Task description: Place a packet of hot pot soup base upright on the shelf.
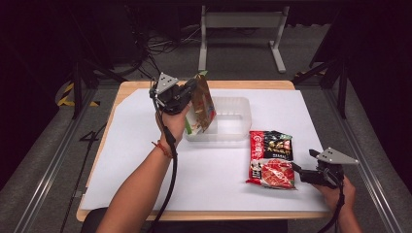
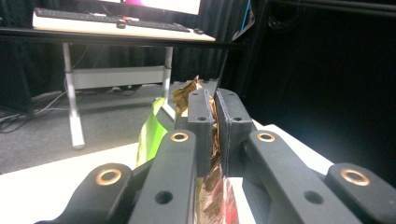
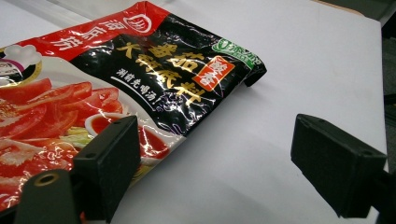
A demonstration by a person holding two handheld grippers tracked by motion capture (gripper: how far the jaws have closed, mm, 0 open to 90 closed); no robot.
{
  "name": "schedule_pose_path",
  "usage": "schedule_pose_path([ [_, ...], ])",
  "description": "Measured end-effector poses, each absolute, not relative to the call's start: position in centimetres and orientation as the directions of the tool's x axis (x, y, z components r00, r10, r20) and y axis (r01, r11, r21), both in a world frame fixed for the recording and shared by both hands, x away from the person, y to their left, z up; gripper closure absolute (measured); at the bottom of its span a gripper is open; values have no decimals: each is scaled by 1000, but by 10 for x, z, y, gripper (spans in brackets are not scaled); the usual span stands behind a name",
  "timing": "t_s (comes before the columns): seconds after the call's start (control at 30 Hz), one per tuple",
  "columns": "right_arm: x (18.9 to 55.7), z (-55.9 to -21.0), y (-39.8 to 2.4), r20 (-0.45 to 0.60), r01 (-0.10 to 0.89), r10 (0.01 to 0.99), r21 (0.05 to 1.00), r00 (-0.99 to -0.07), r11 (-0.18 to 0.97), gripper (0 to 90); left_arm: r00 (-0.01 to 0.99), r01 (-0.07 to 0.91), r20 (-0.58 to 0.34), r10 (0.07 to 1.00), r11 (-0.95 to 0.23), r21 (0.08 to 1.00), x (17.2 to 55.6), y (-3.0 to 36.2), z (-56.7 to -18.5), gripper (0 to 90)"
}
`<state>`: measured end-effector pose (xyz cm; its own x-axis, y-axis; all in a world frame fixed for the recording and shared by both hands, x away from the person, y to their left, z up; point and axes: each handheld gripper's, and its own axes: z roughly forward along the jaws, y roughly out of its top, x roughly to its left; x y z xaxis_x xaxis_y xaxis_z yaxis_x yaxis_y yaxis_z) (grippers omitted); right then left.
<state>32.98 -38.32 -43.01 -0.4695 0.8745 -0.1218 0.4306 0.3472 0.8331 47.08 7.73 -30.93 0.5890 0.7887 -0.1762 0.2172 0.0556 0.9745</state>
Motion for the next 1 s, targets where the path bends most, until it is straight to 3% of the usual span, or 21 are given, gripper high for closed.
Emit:
schedule_pose_path([
  [0.33,331,-431,-382,-123,436,873,828,-472,352,164,634,200,-131,762,2,980,470,46,-309,828],
  [0.43,331,-432,-382,-119,440,872,826,-474,351,164,656,254,-164,736,-10,967,480,27,-315,812],
  [0.57,331,-431,-382,-123,436,872,828,-474,354,164,653,256,-139,744,-45,966,490,11,-316,814],
  [1.0,329,-429,-381,-129,425,871,833,-474,354,164,734,249,-130,667,-87,964,481,26,-334,800],
])
